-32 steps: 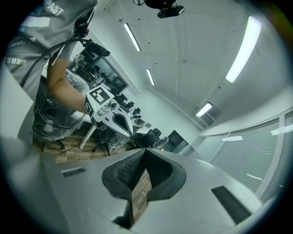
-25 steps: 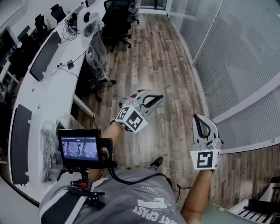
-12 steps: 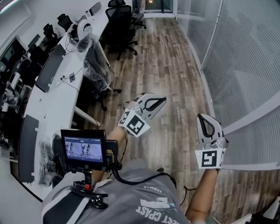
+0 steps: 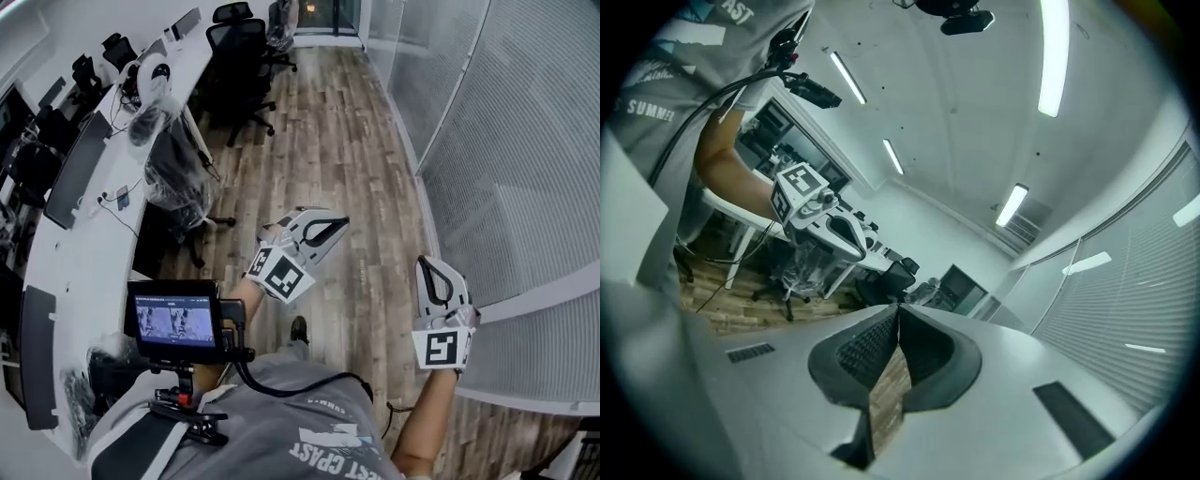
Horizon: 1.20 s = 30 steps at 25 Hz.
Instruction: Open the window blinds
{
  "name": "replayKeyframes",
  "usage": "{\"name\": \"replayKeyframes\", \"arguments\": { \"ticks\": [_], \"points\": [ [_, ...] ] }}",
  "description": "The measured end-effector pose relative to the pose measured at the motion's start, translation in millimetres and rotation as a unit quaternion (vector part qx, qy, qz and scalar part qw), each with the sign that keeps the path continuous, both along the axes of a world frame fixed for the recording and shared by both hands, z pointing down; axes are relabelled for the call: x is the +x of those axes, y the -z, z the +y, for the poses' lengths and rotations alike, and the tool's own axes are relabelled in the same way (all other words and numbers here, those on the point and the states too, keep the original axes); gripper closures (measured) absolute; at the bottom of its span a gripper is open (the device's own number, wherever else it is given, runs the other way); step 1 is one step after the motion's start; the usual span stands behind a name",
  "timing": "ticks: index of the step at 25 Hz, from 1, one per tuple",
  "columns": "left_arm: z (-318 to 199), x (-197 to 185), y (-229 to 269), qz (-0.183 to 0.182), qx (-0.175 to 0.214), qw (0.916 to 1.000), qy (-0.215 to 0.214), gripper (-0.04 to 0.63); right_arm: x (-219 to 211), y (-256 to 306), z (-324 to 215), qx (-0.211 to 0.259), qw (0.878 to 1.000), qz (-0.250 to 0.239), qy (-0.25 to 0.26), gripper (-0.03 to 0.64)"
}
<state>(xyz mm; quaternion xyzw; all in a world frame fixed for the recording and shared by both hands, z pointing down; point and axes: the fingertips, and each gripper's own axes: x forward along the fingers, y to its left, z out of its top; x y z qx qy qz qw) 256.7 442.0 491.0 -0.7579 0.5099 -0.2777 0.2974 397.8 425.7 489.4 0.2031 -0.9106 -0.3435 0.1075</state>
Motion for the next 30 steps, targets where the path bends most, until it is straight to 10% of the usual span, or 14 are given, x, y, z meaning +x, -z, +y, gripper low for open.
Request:
{"name": "replayKeyframes", "arguments": {
  "ticks": [10,30],
  "points": [
    [-101,-151,28,0.028,0.028,0.9992,-0.011,0.592,-153,34,-109,0.015,1.0,0.02,-0.012,0.614],
    [-359,-396,45,0.035,0.004,0.9896,0.14,0.592,-388,77,-452,0.004,0.995,-0.028,0.094,0.614]
  ]
}}
